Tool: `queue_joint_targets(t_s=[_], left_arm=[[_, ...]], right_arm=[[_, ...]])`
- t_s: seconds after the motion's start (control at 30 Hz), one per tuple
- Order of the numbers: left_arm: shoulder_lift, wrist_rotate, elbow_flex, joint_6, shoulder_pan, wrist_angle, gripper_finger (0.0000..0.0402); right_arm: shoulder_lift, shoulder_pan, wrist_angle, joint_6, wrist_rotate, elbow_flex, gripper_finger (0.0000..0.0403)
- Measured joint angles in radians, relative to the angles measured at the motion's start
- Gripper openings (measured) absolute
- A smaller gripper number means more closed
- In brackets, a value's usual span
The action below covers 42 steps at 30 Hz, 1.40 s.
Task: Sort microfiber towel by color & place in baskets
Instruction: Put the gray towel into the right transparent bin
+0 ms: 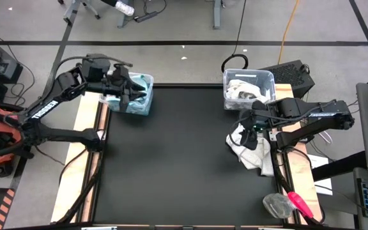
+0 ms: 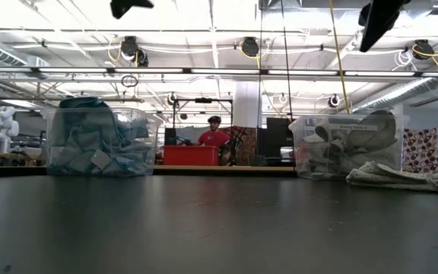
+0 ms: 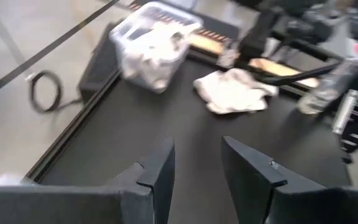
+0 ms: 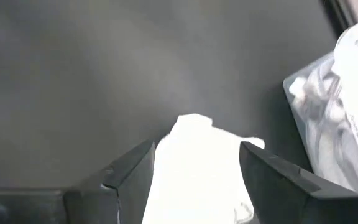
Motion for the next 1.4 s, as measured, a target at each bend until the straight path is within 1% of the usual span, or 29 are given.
queue_joint_targets(t_s=[0.23, 0.4, 0.5, 0.83, 1.13, 1.23, 1.4], left_arm=[[0.024, 0.001, 0.0, 0.001, -0.147, 0.089, 0.0138], [0.046, 0.001, 0.0, 0.002, -0.216, 0.107, 0.0138], [0.059, 0.0, 0.0, 0.002, -0.249, 0.106, 0.0138], [0.105, -0.007, 0.0, 0.002, -0.342, 0.106, 0.0138], [0.126, -0.018, -0.001, 0.0, -0.395, 0.106, 0.0138], [0.128, -0.023, -0.001, 0.0, -0.415, 0.106, 0.0138], [0.128, -0.041, -0.001, 0.0, -0.443, 0.106, 0.0138]], right_arm=[[0.0, 0.053, -0.044, 0.07, -0.001, 0.0, 0.0226], [0.0, 0.088, -0.052, 0.122, -0.001, -0.002, 0.0226], [0.0, 0.107, -0.051, 0.158, -0.001, -0.028, 0.0226], [0.0, 0.208, -0.052, 0.295, -0.006, -0.199, 0.0226], [0.0, 0.29, -0.05, 0.478, -0.008, -0.354, 0.0226], [0.0, 0.313, -0.03, 0.537, -0.05, -0.418, 0.0226], [-0.004, 0.354, 0.08, 0.628, -0.103, -0.514, 0.0226]])
